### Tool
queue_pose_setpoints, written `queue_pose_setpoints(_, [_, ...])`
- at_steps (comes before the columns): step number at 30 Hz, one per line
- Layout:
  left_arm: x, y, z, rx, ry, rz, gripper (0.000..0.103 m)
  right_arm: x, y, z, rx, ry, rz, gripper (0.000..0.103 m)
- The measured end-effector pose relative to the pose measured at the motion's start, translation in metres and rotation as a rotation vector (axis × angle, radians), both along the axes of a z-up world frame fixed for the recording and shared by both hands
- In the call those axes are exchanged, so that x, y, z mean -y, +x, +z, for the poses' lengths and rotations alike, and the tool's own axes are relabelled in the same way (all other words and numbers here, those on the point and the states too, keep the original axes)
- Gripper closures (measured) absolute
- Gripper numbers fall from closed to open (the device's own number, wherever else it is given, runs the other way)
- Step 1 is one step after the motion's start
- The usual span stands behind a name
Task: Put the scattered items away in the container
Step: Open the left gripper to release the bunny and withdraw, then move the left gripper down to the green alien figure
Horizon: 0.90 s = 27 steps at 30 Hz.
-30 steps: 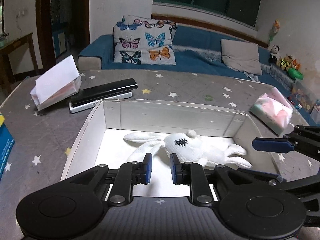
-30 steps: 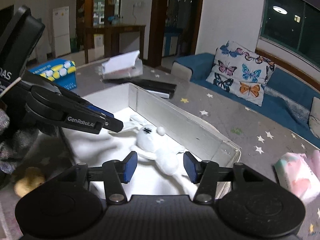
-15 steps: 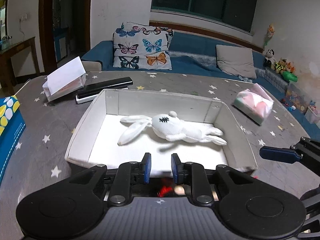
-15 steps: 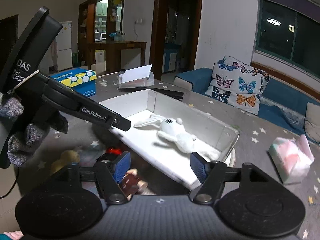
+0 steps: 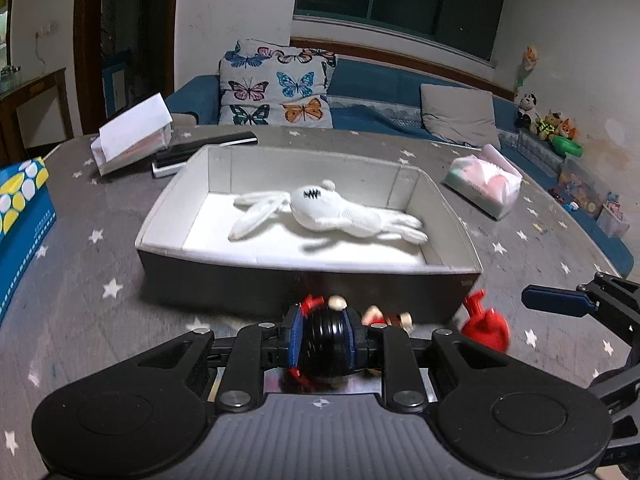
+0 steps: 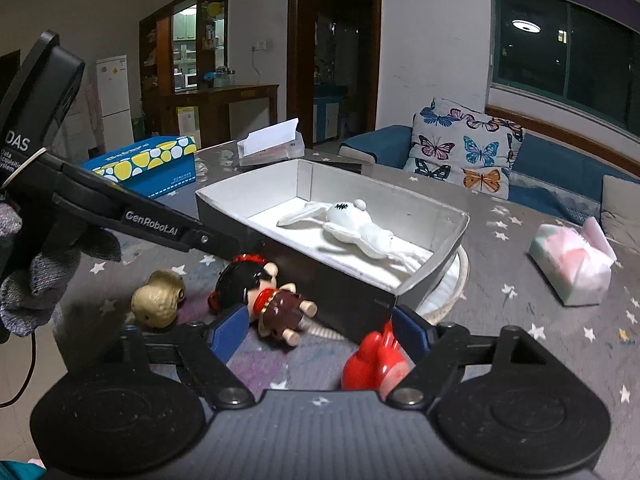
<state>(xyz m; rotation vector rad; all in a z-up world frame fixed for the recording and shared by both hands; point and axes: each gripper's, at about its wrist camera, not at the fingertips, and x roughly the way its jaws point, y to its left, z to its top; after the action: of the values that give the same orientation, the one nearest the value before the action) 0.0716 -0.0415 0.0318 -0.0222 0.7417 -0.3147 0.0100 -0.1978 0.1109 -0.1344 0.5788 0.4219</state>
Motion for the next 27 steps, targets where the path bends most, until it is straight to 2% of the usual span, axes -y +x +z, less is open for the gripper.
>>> queue_pose_setpoints(13, [-0.006,-0.04,-0.023,-0.054,-0.04,-0.046,0.079,0.004,-0.034,-0.027,-0.079,0.055,-0.028,0.018])
queue_pose_setpoints(16, [-0.004,-0.047,-0.028,-0.076,-0.051,-0.069,0.079,0.004,-0.042,-0.032,-0.088,0.071,-0.025,0.013])
queue_pose_setpoints(27, [0.009,-0.069,-0.03,-0.09,-0.089,-0.188,0.079,-0.006,-0.058,-0.036,-0.089,0.032,0.024,0.013])
